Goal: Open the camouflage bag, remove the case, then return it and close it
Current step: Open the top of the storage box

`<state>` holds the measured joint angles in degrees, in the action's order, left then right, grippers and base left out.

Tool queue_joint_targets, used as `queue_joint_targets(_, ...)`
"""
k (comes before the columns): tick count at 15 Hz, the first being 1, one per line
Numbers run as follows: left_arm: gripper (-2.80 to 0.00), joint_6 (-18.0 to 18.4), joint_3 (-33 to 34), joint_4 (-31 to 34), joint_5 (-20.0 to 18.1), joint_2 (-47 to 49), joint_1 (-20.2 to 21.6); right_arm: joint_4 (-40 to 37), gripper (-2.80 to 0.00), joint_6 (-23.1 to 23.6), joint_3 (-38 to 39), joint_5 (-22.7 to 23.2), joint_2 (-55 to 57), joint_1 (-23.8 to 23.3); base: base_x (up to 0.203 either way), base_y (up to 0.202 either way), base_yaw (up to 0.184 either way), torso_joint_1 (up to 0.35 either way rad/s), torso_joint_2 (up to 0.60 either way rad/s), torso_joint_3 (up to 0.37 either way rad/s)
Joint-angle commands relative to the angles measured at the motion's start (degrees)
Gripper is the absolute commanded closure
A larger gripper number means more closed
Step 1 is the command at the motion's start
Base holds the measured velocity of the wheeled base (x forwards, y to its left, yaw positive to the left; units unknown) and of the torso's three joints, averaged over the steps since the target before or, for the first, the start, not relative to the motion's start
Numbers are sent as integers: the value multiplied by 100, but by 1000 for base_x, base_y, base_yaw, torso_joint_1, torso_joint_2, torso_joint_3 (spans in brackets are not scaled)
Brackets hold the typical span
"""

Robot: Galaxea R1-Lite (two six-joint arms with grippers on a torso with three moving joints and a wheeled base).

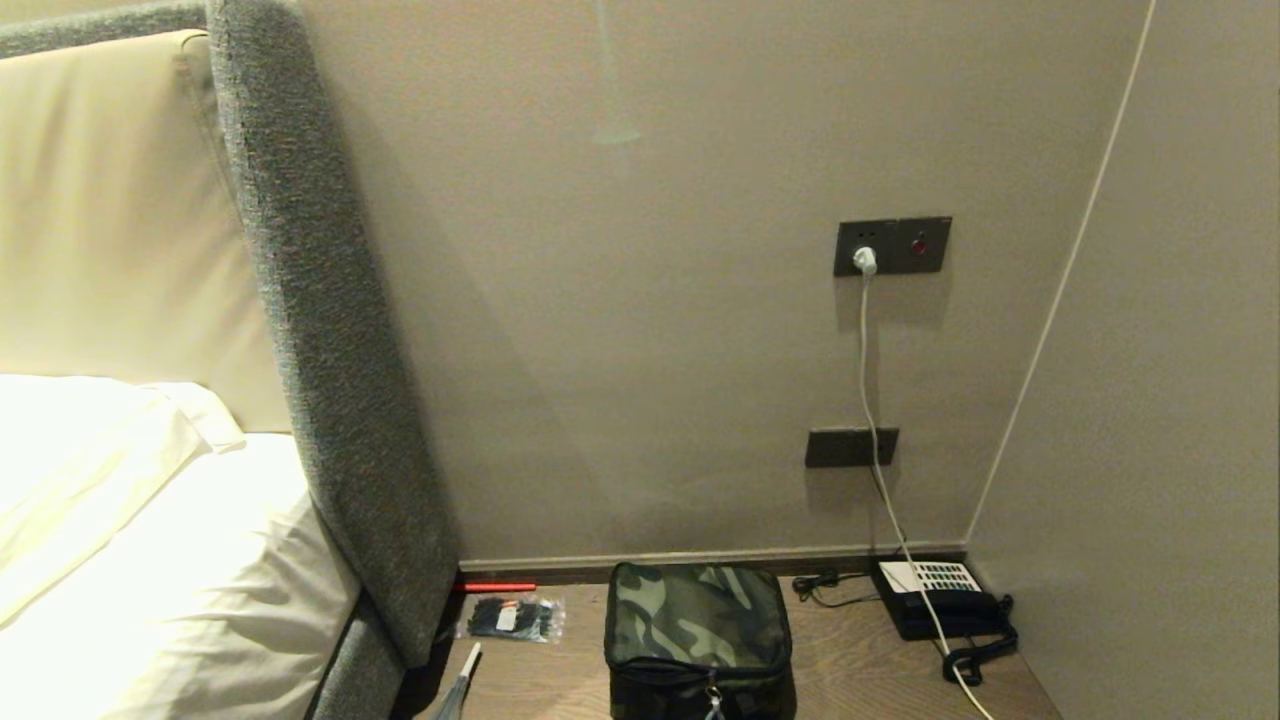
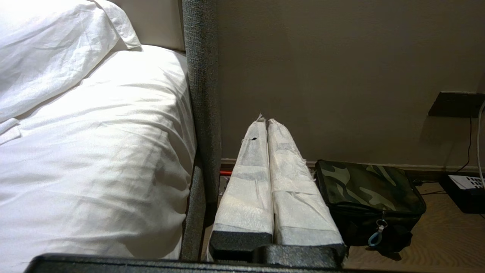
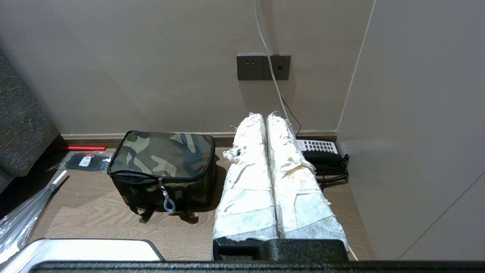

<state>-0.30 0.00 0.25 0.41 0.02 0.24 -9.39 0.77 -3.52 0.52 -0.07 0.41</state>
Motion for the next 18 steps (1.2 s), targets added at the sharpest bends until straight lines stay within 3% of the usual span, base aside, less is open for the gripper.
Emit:
queue_joint_targets(1,0,-5,18,1,2,-11,2,-11,0,2,1,9,-28,2,0,0,0,0,0,0)
queue_joint_targets(18,0,-5,18,10,-6,-2,2,-11,0,2,-8,9,-28,2,0,0,0,0,0,0)
